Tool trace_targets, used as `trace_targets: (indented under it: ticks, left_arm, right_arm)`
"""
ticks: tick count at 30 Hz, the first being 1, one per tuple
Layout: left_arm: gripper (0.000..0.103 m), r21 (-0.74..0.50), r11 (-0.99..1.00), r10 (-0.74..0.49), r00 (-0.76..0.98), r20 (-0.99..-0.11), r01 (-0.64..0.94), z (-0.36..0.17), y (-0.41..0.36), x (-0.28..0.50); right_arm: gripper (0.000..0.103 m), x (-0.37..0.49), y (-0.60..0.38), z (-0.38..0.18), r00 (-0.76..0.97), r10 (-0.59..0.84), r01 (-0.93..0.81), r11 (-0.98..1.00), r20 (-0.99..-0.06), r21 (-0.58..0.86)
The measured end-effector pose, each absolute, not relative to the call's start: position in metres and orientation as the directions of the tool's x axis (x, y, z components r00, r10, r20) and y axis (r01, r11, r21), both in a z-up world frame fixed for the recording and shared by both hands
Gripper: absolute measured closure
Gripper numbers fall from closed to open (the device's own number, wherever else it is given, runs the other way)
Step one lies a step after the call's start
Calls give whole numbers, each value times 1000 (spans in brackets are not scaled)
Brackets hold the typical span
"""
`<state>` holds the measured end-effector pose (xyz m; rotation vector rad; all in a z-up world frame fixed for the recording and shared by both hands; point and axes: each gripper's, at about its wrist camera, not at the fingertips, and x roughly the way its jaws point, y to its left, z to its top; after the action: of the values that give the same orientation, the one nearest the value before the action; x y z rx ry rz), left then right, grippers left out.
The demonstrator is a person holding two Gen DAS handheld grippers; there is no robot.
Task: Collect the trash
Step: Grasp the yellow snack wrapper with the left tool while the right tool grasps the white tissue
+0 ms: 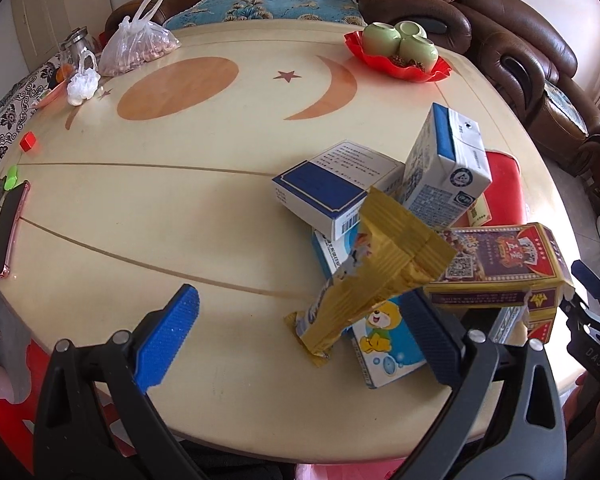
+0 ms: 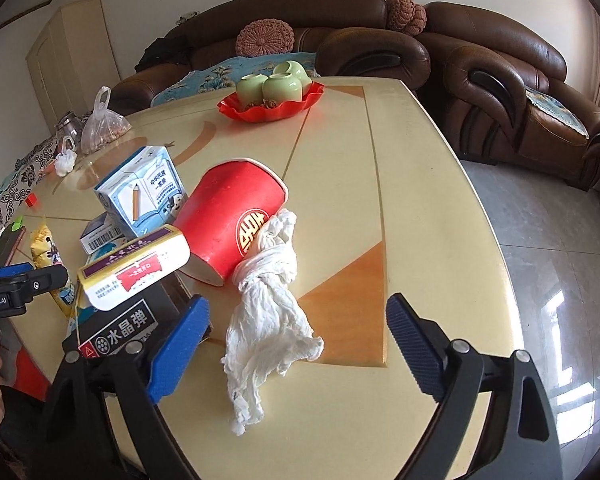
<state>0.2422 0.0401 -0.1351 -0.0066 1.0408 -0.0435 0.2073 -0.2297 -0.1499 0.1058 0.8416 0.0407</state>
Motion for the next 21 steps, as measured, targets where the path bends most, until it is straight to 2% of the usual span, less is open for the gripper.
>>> trace_targets:
  ticks: [4, 6, 11, 14, 16, 18, 21]
  left_arm:
    - [5, -48, 999, -54, 503, -863, 25, -141, 43, 247]
    - [5, -53, 998, -57, 507, -860, 22, -143, 44, 248]
    - [6, -57, 998, -63, 507, -860, 26, -146, 45, 251]
    - [7, -68, 997, -69, 508, -859, 21, -147, 48, 253]
    - [10, -78, 997, -73, 502, -862, 11, -149, 51, 256]
    - [19, -90, 996, -82, 494, -866, 7, -151, 54, 258]
    - [25, -105, 994, -92, 488, -868, 1, -153, 56, 258]
  right_arm:
    - [23, 215, -229, -157, 659, 73, 10, 994, -748, 105]
    - [29, 218, -229, -160, 656, 69, 8, 995, -752, 99]
    - [34, 224, -222, -166, 651, 57, -11, 998, -757, 66]
    - [47, 226, -219, -171, 645, 72, -27, 997, -761, 71]
    - [50, 226, -217, -172, 655, 70, -28, 997, -753, 69]
    - [62, 225, -217, -172, 658, 60, -26, 998, -750, 57]
    - [75, 224, -219, -171, 664, 43, -14, 999, -746, 45]
